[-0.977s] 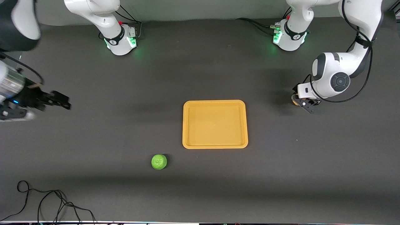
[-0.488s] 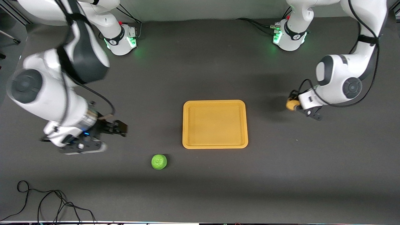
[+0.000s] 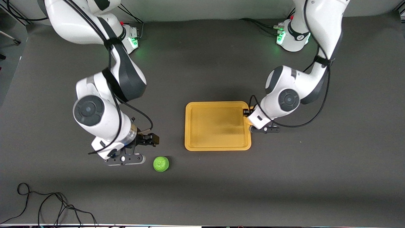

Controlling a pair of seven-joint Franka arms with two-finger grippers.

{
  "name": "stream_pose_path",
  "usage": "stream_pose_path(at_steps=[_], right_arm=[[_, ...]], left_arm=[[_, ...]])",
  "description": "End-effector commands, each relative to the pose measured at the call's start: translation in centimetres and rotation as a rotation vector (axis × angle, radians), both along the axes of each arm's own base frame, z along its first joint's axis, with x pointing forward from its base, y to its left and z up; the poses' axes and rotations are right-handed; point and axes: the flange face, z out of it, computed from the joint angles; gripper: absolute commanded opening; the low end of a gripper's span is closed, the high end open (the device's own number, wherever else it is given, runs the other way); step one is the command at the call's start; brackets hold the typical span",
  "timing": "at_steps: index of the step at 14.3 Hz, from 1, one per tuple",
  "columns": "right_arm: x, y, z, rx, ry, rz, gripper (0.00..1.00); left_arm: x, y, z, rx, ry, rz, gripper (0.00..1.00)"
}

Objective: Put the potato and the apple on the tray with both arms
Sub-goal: 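Carry the potato over the tray while the right gripper grasps the apple, then open the left gripper to drop the potato into the tray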

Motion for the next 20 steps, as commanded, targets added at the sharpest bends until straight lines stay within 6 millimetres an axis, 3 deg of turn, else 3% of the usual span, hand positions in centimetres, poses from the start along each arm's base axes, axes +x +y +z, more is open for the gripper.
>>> stream_pose_path(at_steps=[1,5,7,8,9,12,13,15,16,18,20], right_arm=[[1.7,0.2,-6.5,0.009,-0.066,-0.020,1.00],[2.6,0.4,-13.7,0.022,-0.096,-0.046,1.00],[2.7,0.3,-16.3,0.018,-0.090,-0.046,1.00],[2.7,0.3,-17.3,0.017,-0.087,-0.046,1.00],[2.5,0.2,-18.4,0.012,-0.076,-0.047,1.00],[2.3,0.1,-21.1,0.008,-0.064,-0.047,1.00],[2.2,0.2,-21.4,0.007,-0.061,-0.045,1.00],[2.3,0.0,-21.6,0.004,-0.059,-0.046,0.59],[2.3,0.0,-21.5,0.004,-0.061,-0.043,0.48],[2.5,-0.2,-20.5,0.009,-0.070,-0.041,0.42],[2.9,-0.7,-17.5,0.006,-0.076,-0.047,0.42]], left_arm=[[1.2,-1.5,-2.0,0.007,0.006,0.053,0.12],[1.3,-3.4,-4.0,-0.001,-0.052,0.117,0.12],[1.1,-3.7,-4.4,0.001,-0.049,0.112,0.15],[0.9,-3.8,-4.7,0.004,-0.044,0.111,0.27],[0.6,-4.1,-5.2,0.007,-0.037,0.106,0.29],[0.3,-4.0,-5.7,0.035,-0.042,0.078,0.53],[0.2,-4.0,-5.8,0.042,-0.040,0.073,0.53],[0.2,-3.8,-5.9,0.049,-0.033,0.084,0.54],[0.3,-3.6,-5.9,0.052,-0.033,0.092,0.60],[0.4,-3.6,-5.9,0.068,-0.047,0.072,0.99],[0.4,-3.5,-5.7,0.073,-0.047,0.075,1.00]])
